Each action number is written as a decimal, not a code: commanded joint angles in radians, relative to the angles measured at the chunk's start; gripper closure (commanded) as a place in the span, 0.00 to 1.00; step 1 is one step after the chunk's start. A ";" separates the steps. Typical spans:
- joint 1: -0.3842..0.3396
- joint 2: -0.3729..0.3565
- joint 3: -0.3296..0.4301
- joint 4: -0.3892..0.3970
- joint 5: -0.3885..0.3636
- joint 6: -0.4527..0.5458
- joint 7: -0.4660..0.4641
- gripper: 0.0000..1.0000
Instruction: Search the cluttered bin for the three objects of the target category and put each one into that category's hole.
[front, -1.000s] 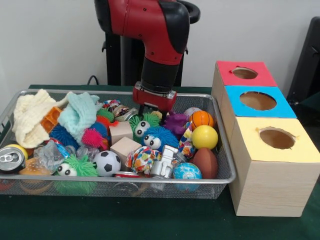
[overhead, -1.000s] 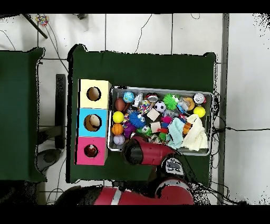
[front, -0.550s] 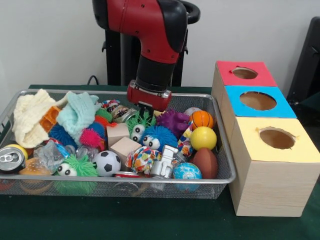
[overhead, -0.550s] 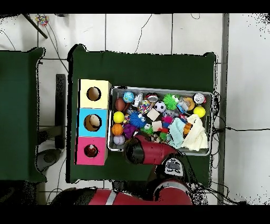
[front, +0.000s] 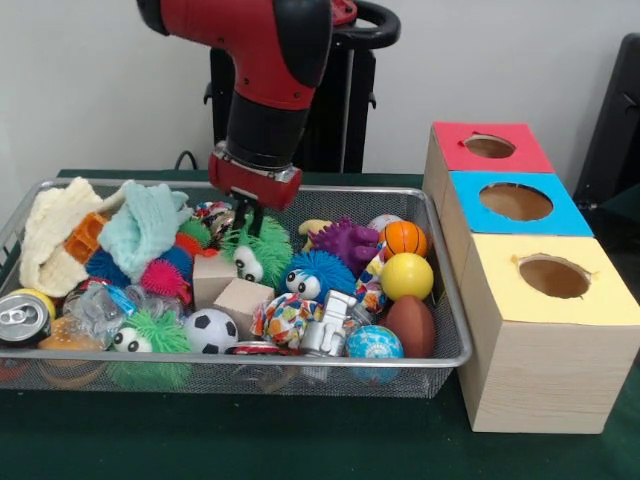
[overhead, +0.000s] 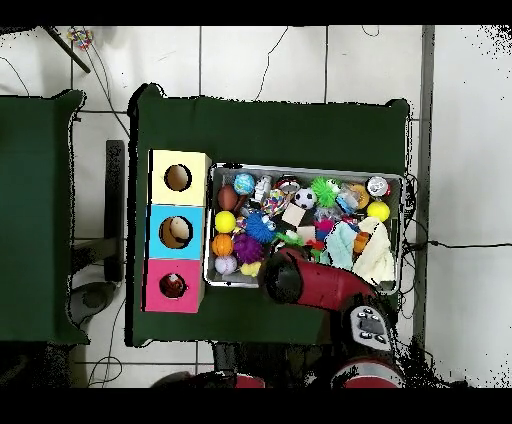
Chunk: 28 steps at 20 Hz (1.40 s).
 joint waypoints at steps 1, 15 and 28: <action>-0.151 -0.007 0.123 -0.232 -0.105 0.098 -0.131 1.00; -0.359 0.020 0.395 -0.235 -0.200 0.211 -0.123 0.00; -0.260 -0.205 0.335 -0.136 -0.136 0.465 -0.020 0.00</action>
